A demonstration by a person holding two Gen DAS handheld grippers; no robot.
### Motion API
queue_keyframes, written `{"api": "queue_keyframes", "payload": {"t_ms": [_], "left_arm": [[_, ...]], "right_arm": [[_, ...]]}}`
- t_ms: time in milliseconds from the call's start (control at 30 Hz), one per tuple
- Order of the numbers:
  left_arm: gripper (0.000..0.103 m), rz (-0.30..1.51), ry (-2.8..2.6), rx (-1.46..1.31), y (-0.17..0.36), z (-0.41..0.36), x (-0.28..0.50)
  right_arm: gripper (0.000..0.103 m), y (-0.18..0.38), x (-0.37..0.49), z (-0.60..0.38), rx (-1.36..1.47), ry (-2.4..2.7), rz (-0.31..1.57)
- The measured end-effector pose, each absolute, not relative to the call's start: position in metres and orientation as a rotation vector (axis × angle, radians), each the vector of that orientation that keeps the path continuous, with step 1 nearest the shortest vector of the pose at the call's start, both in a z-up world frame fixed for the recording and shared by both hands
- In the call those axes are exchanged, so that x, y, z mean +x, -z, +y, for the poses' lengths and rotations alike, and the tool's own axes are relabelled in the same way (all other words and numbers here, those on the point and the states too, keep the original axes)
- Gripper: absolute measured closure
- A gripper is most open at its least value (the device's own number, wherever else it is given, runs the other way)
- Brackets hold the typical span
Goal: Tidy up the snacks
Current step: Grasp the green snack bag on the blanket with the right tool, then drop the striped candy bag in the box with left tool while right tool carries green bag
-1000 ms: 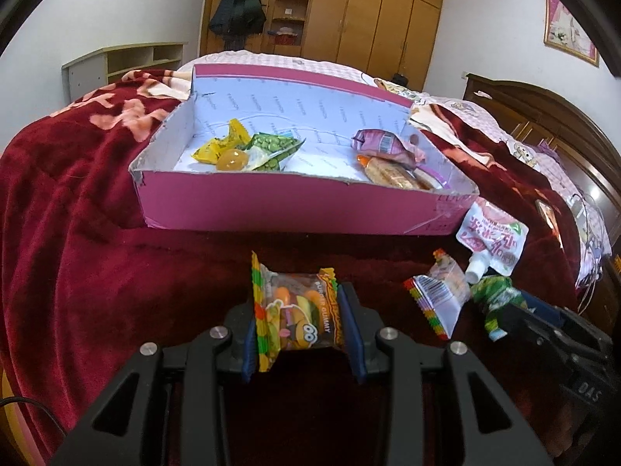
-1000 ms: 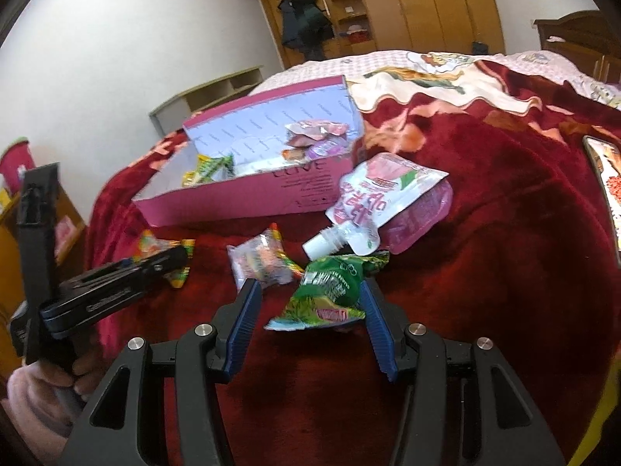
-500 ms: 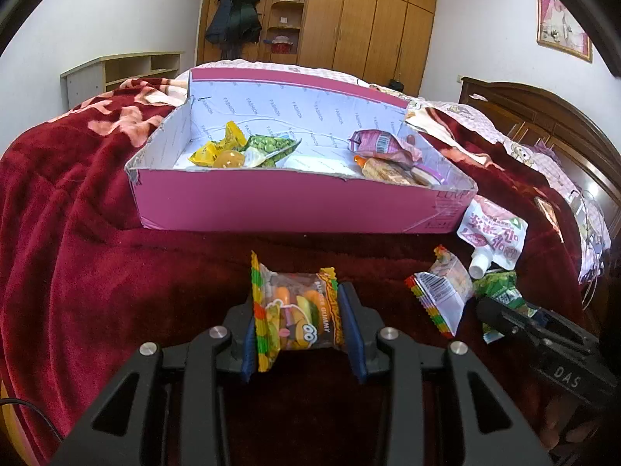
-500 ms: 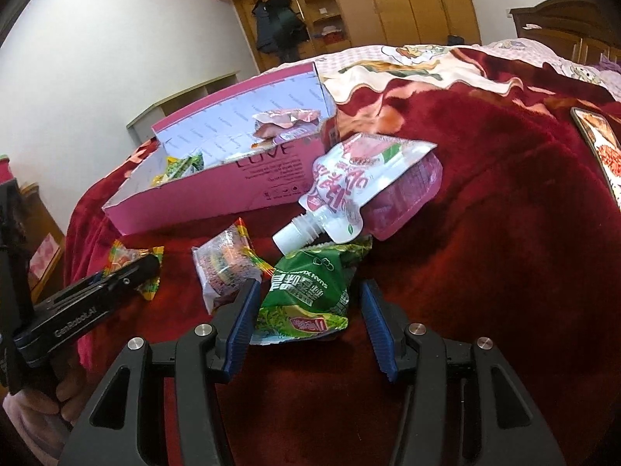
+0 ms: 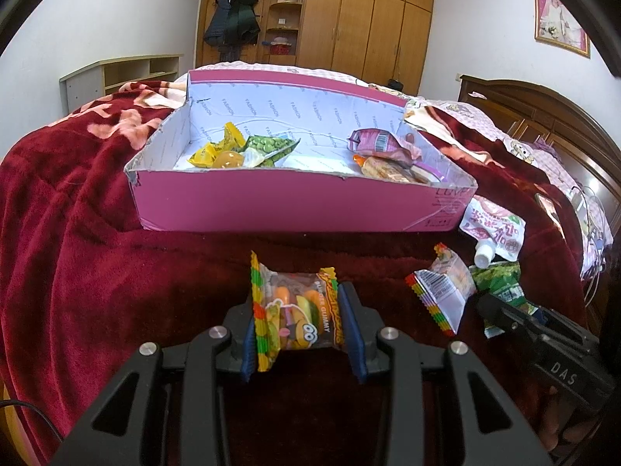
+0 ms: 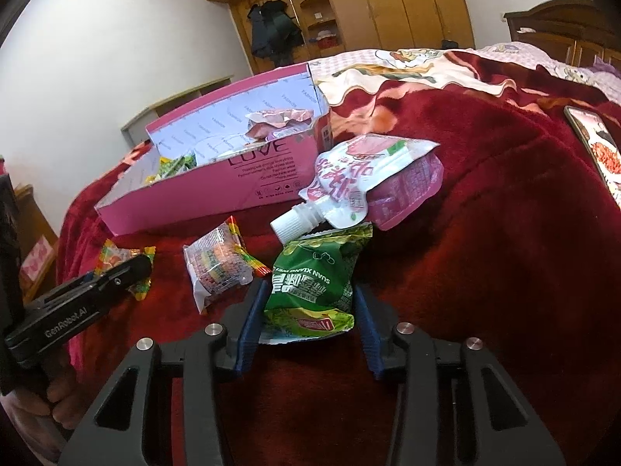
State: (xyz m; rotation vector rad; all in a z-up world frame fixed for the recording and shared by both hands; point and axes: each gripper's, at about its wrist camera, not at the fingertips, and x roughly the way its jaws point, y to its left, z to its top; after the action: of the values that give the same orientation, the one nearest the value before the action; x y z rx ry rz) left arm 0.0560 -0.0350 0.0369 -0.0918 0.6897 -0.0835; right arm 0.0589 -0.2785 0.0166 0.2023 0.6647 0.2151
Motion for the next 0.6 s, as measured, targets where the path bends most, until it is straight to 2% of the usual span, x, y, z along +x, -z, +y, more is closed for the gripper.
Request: {"api": "queue_keyframes", "payload": {"t_ms": [100, 600], "left_arm": [[0.064, 0.690, 0.084, -0.094, -0.037, -0.035, 0.056], [0.065, 0.675, 0.098, -0.094, -0.046, -0.037, 0.049]], "right_arm": [[0.062, -0.017, 0.057, -0.280, 0.208, -0.216, 0.657], [0.063, -0.034, 0.035, -0.252, 0.148, -0.343, 0.609]]}}
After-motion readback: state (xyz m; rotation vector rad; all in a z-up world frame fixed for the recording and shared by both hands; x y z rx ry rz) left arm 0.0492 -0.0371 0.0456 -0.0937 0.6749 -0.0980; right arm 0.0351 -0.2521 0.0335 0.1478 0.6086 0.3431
